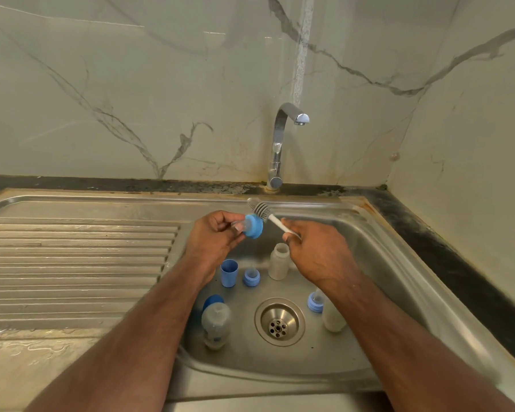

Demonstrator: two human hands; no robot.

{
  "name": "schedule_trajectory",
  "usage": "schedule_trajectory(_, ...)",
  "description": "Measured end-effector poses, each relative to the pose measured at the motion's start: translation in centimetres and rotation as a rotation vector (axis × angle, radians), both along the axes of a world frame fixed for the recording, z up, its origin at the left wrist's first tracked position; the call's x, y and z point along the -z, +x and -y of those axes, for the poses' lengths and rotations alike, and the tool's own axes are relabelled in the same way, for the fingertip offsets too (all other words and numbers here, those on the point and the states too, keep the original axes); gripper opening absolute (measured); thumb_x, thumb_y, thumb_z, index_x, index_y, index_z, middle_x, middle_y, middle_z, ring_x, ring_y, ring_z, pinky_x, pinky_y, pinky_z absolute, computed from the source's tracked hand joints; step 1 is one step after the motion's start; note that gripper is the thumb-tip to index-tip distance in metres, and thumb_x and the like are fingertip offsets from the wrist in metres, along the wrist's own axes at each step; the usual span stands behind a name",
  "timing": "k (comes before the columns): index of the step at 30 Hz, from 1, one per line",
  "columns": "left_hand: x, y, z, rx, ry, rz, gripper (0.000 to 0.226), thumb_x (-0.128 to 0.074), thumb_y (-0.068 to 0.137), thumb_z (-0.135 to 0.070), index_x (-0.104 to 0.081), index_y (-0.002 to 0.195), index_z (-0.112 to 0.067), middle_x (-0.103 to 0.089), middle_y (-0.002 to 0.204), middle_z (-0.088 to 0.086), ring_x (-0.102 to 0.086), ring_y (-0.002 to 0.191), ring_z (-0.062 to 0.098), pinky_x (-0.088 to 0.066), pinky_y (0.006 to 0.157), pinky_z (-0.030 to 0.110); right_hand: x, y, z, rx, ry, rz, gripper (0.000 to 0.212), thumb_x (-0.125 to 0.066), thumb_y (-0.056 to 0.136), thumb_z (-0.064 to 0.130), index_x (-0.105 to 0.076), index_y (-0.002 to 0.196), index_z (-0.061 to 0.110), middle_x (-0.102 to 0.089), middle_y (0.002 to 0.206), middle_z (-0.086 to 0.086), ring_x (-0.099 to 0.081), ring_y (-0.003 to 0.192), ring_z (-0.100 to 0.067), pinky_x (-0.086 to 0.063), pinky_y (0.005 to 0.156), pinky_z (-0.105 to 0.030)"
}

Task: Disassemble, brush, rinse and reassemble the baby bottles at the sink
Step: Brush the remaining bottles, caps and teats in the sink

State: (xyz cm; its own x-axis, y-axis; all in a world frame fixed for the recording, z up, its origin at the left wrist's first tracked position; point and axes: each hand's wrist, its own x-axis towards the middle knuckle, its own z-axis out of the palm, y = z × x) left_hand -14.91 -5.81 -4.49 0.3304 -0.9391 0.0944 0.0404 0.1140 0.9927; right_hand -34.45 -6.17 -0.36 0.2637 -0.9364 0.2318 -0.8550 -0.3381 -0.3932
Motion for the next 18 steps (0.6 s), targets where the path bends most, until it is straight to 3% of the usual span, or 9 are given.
schedule_trajectory(8, 0.33, 0.38, 0.08, 0.019, -0.022, 0.027, 0.018, -0.064, 0.096, -0.002, -0.073, 0.110, -0.009, -0.076, 0.108, 0.004, -0.072, 0.104, 0.014, -0.059, 0.082, 0.021, -0.04, -0.31, 0.13, -0.006, 0.040, 0.023, 0.041, -0.049, 0.102, 0.038, -0.052, 0.143, 0.037, -0.067, 0.128, 0.006, -0.062, 0.111, -0.015, -0.048, 0.099, -0.033)
schedule_trajectory(14, 0.30, 0.56, 0.20, 0.025, -0.037, 0.027, 0.019, -0.062, 0.097, 0.002, -0.072, 0.100, -0.013, -0.076, 0.104, 0.006, -0.072, 0.103, 0.016, -0.059, 0.086, 0.027, -0.26, -0.16, -0.50, -0.071, 0.088, 0.141, 0.038, -0.055, 0.100, 0.036, -0.057, 0.138, 0.036, -0.069, 0.123, 0.010, -0.058, 0.098, -0.005, -0.049, 0.096, -0.028)
schedule_trajectory(18, 0.39, 0.44, -0.03, 0.116, -0.041, 0.047, 0.022, -0.059, 0.097, 0.005, -0.073, 0.101, -0.012, -0.077, 0.109, -0.001, -0.071, 0.109, 0.013, -0.058, 0.087, 0.026, -0.12, -0.08, 0.09, -0.033, 0.087, 0.085, 0.039, -0.053, 0.102, 0.035, -0.055, 0.141, 0.035, -0.068, 0.127, 0.008, -0.062, 0.107, -0.012, -0.047, 0.098, -0.029)
